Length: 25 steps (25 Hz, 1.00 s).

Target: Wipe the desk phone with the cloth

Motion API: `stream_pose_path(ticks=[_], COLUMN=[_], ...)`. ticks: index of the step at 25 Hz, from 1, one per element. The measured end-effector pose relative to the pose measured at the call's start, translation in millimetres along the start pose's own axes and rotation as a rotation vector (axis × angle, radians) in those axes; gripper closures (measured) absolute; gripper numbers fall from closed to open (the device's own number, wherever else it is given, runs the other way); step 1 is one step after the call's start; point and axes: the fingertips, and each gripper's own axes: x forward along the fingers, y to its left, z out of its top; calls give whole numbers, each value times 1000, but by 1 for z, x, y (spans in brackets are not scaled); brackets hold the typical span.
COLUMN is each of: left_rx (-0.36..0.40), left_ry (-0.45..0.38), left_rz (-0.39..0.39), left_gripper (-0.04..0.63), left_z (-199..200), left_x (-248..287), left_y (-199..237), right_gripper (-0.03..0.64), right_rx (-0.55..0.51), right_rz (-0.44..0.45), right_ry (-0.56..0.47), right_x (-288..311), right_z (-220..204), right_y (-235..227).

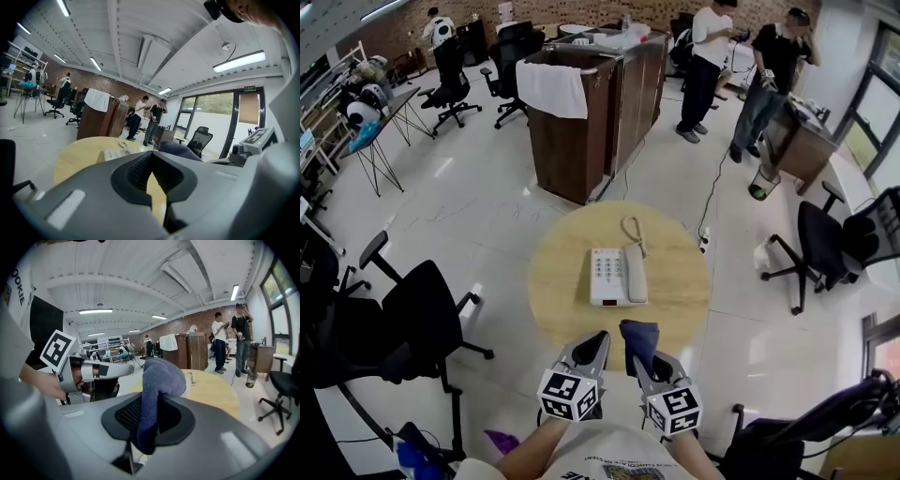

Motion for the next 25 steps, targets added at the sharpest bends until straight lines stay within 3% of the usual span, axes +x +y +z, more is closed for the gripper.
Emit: stream_pose_path(ticks=[14,25], left_rx=[-31,-48], left_ry=[-30,-32], left_rz=[-40,-90], left_gripper=[603,603], left_z=[40,45], left_x=[31,36], left_y=[82,98], right_gripper=[552,552], right_rx=[-50,-82], right_rz=[-12,-43], right_ry=[41,45], right_x=[94,121], right_z=[47,63], right_y=[10,12])
